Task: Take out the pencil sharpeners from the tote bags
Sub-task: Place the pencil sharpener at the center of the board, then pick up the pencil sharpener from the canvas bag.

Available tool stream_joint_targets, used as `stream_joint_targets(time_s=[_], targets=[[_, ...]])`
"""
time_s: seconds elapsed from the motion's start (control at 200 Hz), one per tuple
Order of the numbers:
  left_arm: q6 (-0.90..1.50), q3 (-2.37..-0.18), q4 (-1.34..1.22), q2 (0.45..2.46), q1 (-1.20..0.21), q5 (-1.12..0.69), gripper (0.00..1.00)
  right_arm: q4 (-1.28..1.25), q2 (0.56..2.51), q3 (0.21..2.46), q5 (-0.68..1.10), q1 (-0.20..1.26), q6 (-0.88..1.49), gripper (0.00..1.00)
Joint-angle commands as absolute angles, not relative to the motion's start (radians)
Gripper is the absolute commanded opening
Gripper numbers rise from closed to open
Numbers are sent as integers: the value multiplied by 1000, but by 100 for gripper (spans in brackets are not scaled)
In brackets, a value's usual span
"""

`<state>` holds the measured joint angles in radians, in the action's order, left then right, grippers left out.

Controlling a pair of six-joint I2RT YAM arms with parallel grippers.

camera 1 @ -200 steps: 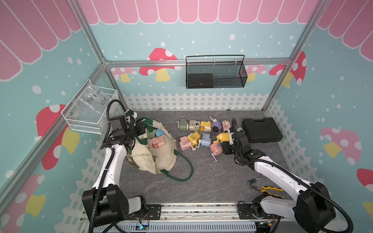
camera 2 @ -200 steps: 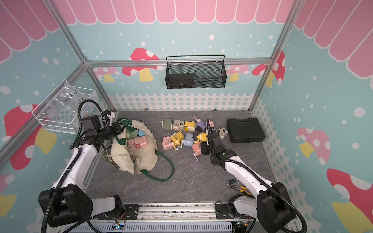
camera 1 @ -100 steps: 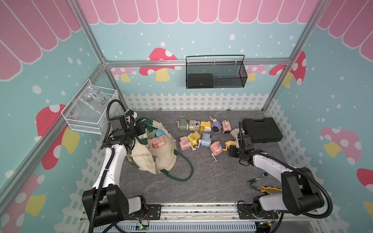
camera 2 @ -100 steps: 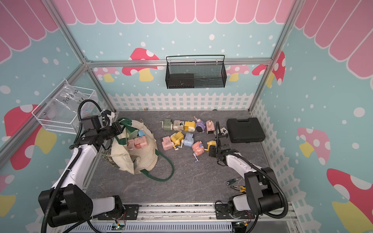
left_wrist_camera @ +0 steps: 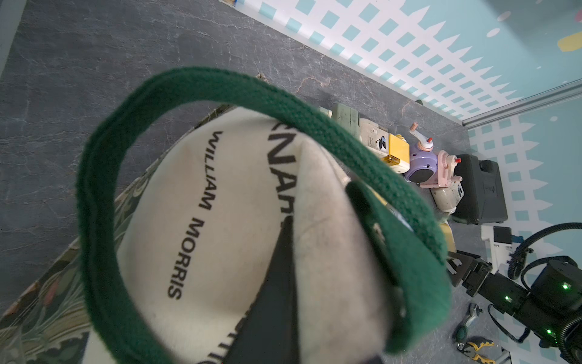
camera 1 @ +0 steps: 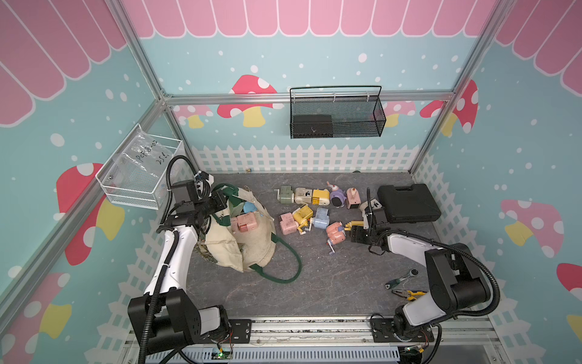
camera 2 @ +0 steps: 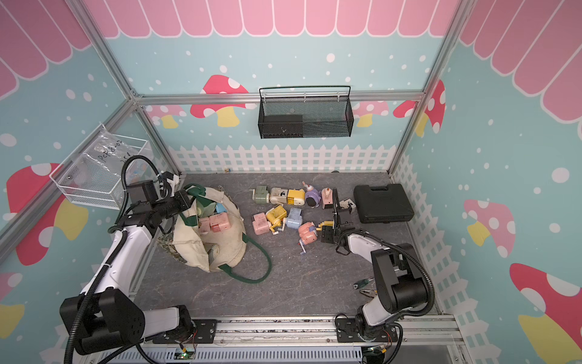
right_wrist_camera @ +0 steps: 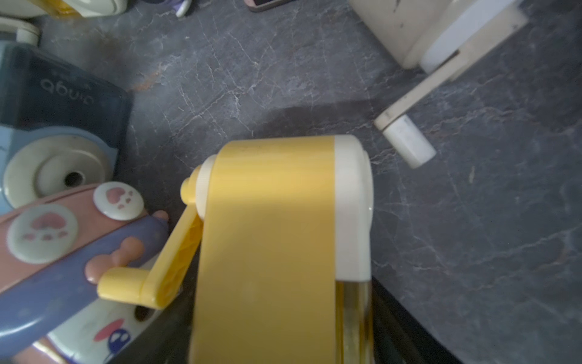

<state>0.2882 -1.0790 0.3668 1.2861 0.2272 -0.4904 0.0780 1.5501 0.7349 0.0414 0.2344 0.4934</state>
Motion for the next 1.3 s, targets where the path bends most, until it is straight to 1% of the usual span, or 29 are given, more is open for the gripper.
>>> stream_joint_targets(time_s=[0.0,0.07,0.17,0.305,0.4,0.505,0.55,0.67,0.735,0.811,0.856,0.881,0.906,0.956,0.986,1.031,1.096,1.166,1.231,1.296], targets=[[295,-1104,315,1250,229,-516,0,77,1544,760,57,233,478,88],[295,-1105,314,1250,229,-517,0,94,1522,768,59,233,470,92],[296,-1105,315,1250,229,-517,0,130,1473,785,44,234,462,95],[296,-1106,316,1252,229,-518,0,176,1379,822,47,234,426,96],[297,-1106,316,1253,229,-520,0,195,1300,853,85,235,399,96],[298,-1106,315,1254,229,-523,0,159,1201,857,152,238,381,96],[297,-1107,314,1256,229,-530,0,121,1161,844,173,237,372,99],[302,-1109,313,1260,229,-548,0,38,1107,780,126,234,417,100],[306,-1107,304,1259,229,-565,0,-6,1097,757,205,232,408,99],[314,-1102,287,1257,228,-591,0,-115,1074,716,396,239,410,99],[321,-1101,274,1256,227,-611,0,-199,1063,688,460,278,436,99],[326,-1101,270,1256,227,-623,0,-228,1062,681,474,316,435,97],[329,-1100,266,1256,228,-633,0,-231,1066,688,451,367,420,94],[337,-1099,254,1255,226,-650,0,-176,1095,740,336,483,365,89],[338,-1097,247,1252,223,-657,0,-159,1126,763,302,557,341,87],[340,-1094,239,1249,218,-665,0,-162,1177,790,303,636,334,85],[338,-1092,235,1250,214,-677,0,-206,1255,812,313,732,351,73],[336,-1093,235,1250,210,-681,0,-262,1340,837,288,836,356,69],[335,-1091,235,1251,206,-676,0,-273,1431,892,249,924,335,61],[324,-1096,245,1253,190,-676,0,-268,1527,969,237,997,303,58]])
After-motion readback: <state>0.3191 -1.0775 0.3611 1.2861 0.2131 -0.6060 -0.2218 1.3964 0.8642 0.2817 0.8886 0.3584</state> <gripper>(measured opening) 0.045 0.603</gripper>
